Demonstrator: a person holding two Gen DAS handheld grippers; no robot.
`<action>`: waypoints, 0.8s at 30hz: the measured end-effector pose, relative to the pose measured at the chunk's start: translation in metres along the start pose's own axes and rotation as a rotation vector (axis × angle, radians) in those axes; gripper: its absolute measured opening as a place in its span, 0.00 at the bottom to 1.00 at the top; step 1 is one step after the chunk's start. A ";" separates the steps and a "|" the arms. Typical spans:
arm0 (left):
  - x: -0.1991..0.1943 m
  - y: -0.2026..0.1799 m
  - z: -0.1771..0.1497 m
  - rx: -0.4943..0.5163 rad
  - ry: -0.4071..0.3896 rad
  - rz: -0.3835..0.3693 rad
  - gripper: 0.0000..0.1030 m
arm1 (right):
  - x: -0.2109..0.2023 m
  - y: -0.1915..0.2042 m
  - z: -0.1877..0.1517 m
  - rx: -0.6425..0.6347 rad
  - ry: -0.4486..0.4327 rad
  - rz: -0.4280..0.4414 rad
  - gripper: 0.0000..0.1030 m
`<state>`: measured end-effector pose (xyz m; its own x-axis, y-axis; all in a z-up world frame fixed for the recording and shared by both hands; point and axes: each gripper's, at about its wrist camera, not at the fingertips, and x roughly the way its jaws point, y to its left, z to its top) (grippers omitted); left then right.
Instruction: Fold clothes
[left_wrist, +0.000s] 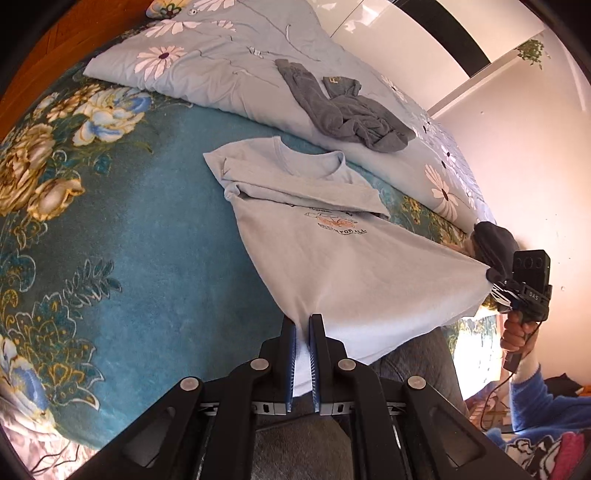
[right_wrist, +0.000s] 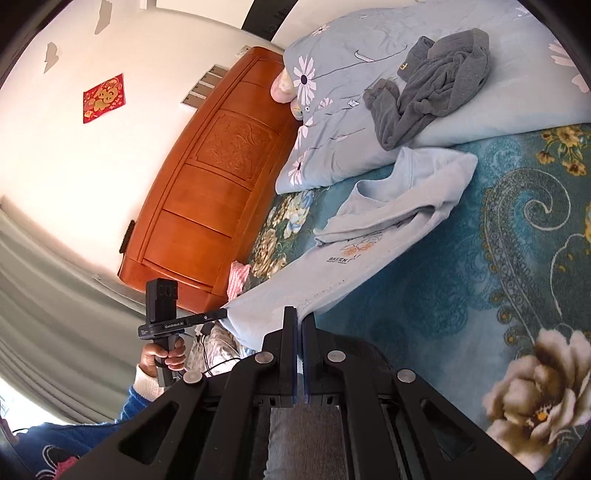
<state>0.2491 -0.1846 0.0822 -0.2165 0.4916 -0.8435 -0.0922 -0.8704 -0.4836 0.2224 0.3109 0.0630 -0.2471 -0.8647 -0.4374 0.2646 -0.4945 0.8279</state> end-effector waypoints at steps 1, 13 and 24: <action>0.006 0.003 -0.003 -0.017 0.020 0.000 0.07 | 0.001 -0.004 -0.002 0.009 0.013 -0.011 0.02; 0.083 0.068 0.071 -0.344 -0.028 -0.095 0.07 | 0.052 -0.084 0.059 0.269 -0.010 -0.071 0.02; 0.173 0.108 0.123 -0.460 -0.087 -0.059 0.20 | 0.112 -0.162 0.116 0.449 -0.031 -0.256 0.04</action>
<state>0.0821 -0.1967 -0.0872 -0.3060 0.5185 -0.7984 0.3293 -0.7292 -0.5998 0.0441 0.3049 -0.0797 -0.2809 -0.7147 -0.6406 -0.2326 -0.5968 0.7679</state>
